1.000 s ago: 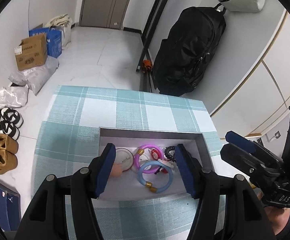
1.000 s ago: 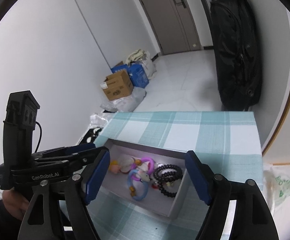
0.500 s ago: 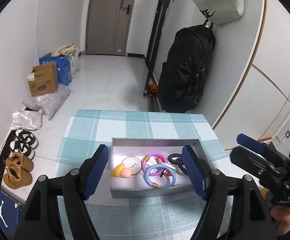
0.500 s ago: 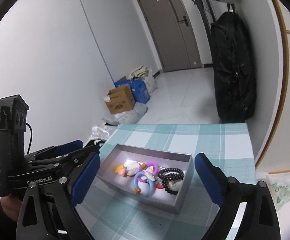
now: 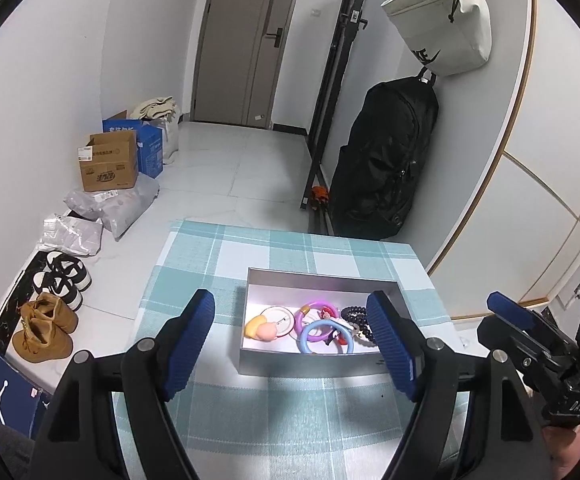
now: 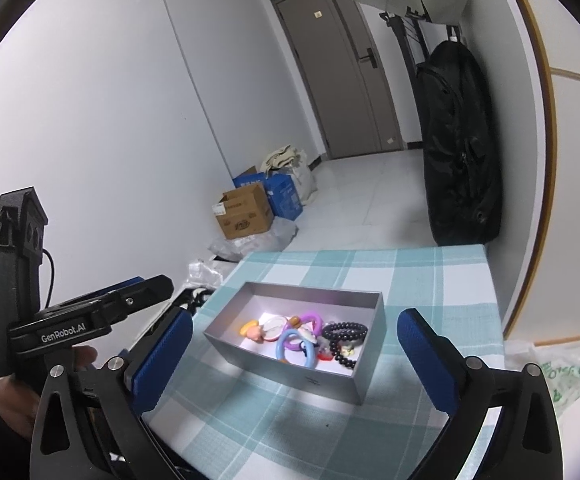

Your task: Organize jewelry

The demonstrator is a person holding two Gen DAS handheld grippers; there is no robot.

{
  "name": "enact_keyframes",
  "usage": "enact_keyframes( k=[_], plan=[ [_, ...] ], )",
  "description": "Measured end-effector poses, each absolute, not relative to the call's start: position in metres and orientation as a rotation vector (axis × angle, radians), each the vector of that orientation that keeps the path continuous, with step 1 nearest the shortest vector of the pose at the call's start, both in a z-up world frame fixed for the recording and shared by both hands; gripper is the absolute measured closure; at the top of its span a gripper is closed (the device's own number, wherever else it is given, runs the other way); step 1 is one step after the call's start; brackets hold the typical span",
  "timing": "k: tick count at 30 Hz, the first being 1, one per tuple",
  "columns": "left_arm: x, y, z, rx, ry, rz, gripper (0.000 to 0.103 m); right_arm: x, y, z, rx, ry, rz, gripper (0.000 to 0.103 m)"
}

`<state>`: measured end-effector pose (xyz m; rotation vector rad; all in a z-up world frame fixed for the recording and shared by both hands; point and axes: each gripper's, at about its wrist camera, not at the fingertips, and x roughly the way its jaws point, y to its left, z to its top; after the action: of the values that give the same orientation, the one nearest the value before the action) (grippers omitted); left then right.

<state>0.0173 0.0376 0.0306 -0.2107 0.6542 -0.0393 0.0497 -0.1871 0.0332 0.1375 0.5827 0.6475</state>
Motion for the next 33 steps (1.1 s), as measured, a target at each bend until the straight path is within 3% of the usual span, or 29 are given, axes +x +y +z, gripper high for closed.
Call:
enact_keyframes(
  k=[33],
  plan=[
    [0.003,0.021,0.03,-0.13,0.652,-0.017,0.028,0.04,-0.189,0.032,0.117,0.598,0.632,0.0]
  ],
)
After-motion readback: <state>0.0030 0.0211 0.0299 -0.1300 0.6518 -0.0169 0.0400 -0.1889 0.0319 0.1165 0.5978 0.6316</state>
